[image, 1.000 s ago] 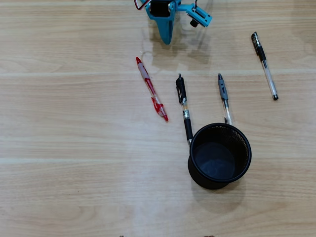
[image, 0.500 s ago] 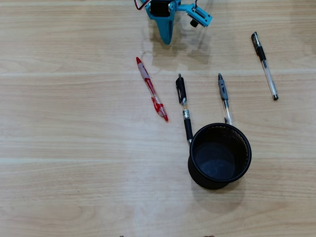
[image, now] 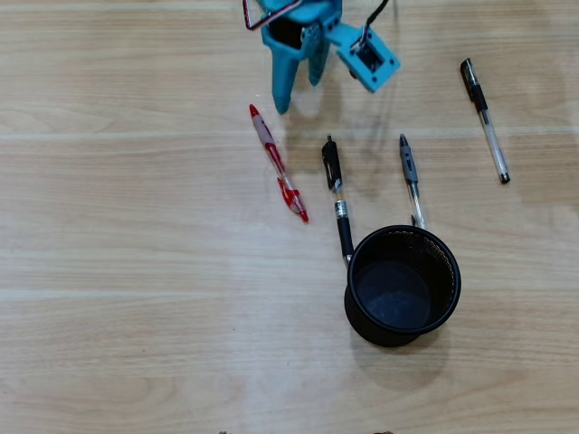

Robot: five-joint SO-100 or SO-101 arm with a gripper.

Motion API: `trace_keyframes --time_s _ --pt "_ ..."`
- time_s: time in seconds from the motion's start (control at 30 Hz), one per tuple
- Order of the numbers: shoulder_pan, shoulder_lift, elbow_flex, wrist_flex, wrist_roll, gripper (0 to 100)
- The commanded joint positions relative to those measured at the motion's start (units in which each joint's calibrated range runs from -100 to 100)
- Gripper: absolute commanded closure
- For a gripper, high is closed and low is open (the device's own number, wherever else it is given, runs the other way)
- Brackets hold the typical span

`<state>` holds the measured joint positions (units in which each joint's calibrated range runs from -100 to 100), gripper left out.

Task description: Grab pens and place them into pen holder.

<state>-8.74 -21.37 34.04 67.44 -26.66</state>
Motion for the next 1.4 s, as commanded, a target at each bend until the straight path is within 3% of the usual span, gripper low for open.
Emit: trace_keyframes --time_s 0.0,0.07,0.47,1.07,1.17,1.3,1.37 --pt "2.1 20.0 -18.1 6.9 -4.5 71" --pt "3.7 24.1 -19.6 10.2 -7.6 71" --pt "10.8 26.7 -19.5 9.1 -7.6 72" --pt "11.0 39.0 -19.7 3.3 -7.9 72" --pt "11.1 39.0 -20.1 3.3 -8.0 78" --pt "11.1 38.9 -20.5 3.1 -8.0 99" --pt "11.1 38.8 -21.0 3.2 -7.7 97"
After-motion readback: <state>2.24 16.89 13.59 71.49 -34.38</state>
